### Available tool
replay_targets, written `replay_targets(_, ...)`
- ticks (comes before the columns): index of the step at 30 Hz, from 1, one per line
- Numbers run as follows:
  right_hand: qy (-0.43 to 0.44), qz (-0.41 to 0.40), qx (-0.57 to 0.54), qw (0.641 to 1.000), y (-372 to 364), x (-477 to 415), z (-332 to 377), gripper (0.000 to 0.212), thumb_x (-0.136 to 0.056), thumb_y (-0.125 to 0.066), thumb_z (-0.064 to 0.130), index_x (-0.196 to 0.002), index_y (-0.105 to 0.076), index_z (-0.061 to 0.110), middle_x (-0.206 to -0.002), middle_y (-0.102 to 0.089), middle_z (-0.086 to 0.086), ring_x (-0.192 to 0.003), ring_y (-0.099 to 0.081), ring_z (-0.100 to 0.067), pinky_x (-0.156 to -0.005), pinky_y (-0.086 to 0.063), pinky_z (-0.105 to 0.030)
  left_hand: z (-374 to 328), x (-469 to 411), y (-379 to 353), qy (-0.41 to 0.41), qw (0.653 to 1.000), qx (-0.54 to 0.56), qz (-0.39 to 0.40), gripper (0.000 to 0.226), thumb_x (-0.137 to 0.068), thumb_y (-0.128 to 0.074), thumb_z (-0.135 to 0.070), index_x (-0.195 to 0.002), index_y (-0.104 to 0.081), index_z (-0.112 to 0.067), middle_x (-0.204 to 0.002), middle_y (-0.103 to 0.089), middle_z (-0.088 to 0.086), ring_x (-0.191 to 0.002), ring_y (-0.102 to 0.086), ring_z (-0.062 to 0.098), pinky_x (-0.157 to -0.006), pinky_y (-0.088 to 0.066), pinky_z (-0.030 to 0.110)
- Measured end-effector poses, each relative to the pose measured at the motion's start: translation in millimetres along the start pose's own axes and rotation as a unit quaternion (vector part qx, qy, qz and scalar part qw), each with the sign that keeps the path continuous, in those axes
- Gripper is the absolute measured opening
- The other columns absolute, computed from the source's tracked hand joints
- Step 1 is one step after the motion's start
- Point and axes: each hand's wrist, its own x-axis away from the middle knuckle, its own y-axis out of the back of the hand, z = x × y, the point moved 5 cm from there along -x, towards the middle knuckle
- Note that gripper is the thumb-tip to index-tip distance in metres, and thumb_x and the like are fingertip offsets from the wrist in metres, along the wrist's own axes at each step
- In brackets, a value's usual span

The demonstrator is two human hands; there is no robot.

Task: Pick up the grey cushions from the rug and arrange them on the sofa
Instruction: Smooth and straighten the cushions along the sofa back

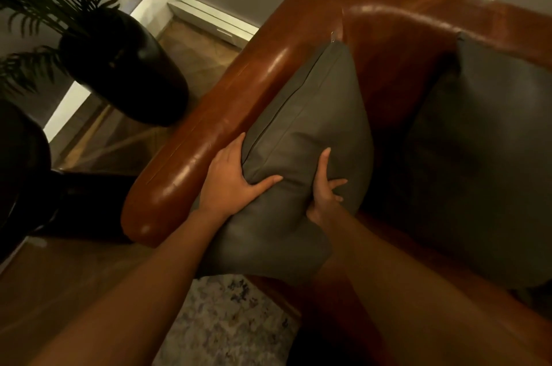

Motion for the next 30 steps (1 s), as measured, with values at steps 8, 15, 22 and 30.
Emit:
replay_targets(8,0.039,0.072,-0.026,0.996,18,10,-13,0.153,-0.025,-0.05,0.101,-0.144,0.025,0.042,-0.162,0.007,0.008,-0.149,-0.008,-0.019,-0.117,-0.022,-0.052,-44,5,4,-0.159,0.983,-0.087,-0.022,0.095,-0.076,-0.048,-0.067,-0.149,-0.024,-0.012,-0.154,-0.025,0.012,-0.14,-0.03,0.025,-0.113,-0.024,0.034)
replay_targets(15,0.04,0.082,-0.006,0.996,33,32,-32,0.128,-0.053,-0.054,0.091,-0.148,0.014,0.041,-0.162,0.008,0.008,-0.149,-0.005,-0.023,-0.115,-0.022,-0.057,-134,-25,-40,-0.291,0.917,-0.267,0.054,0.071,-0.09,-0.043,-0.049,-0.149,-0.024,-0.013,-0.158,-0.001,0.018,-0.145,0.002,0.037,-0.117,0.004,0.044)
replay_targets(22,0.062,0.113,0.131,0.983,34,35,-49,0.148,-0.03,-0.067,0.086,-0.14,0.024,0.052,-0.158,0.025,0.005,-0.149,0.006,-0.025,-0.115,-0.016,-0.06,-117,-38,-63,-0.353,0.868,-0.349,0.039,0.071,-0.09,-0.038,-0.054,-0.151,-0.018,-0.023,-0.158,-0.004,0.018,-0.144,-0.002,0.042,-0.113,0.007,0.054)
replay_targets(30,0.066,0.112,0.141,0.981,12,12,-44,0.153,-0.029,-0.074,0.079,-0.137,0.03,0.051,-0.156,0.03,0.002,-0.149,0.009,-0.026,-0.117,-0.021,-0.053,-96,-66,-65,-0.381,0.858,-0.345,0.017,0.072,-0.088,-0.036,-0.06,-0.149,-0.026,-0.023,-0.156,-0.015,0.02,-0.142,-0.012,0.045,-0.112,0.0,0.057)
